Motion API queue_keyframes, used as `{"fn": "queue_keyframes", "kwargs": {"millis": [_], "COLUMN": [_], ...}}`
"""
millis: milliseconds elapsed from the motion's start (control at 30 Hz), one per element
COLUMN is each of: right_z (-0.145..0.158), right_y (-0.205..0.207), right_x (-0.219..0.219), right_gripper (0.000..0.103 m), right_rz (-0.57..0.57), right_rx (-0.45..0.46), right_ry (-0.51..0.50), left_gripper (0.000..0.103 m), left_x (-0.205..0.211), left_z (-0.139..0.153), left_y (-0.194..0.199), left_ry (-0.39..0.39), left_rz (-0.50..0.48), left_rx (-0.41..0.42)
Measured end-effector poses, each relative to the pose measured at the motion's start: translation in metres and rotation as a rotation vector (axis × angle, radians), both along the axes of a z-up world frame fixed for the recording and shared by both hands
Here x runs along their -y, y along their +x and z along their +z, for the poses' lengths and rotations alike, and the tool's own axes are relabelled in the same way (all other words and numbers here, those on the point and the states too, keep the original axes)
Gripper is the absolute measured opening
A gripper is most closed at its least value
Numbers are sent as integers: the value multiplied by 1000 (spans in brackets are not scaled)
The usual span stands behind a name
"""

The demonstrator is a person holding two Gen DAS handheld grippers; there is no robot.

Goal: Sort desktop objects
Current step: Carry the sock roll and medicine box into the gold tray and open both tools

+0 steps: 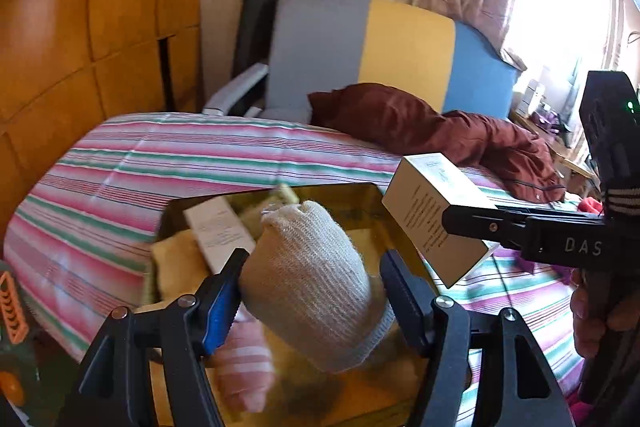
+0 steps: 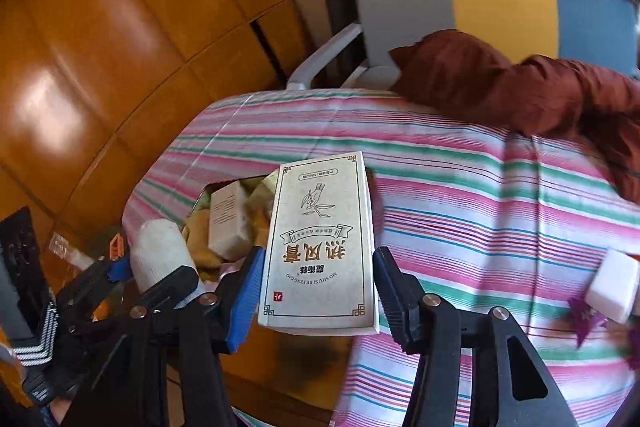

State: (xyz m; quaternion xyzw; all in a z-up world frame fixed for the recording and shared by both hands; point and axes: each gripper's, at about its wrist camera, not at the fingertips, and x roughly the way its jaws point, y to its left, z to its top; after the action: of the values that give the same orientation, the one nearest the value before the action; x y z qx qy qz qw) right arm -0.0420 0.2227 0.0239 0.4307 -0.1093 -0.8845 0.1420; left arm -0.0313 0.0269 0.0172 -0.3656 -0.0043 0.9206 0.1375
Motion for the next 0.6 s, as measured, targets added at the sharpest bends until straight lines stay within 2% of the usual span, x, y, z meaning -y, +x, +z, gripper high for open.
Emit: {"fn": "queue_keyframes", "kwargs": {"millis": [333,600], "right_z": [-2,-9], "right_y": [-17,-32], "right_x": [34,39], "right_gripper": [55,55], "right_rz": [48,46], "right_rx": [7,30], "right_ry": [57,73], "left_gripper": [68,68], "left_x": [30,35], "left_z": [-14,-22], "left_y": [-4,-10], "left_ry": [13,8], "left_rz": [57,71], "left_rx": [28,46]}}
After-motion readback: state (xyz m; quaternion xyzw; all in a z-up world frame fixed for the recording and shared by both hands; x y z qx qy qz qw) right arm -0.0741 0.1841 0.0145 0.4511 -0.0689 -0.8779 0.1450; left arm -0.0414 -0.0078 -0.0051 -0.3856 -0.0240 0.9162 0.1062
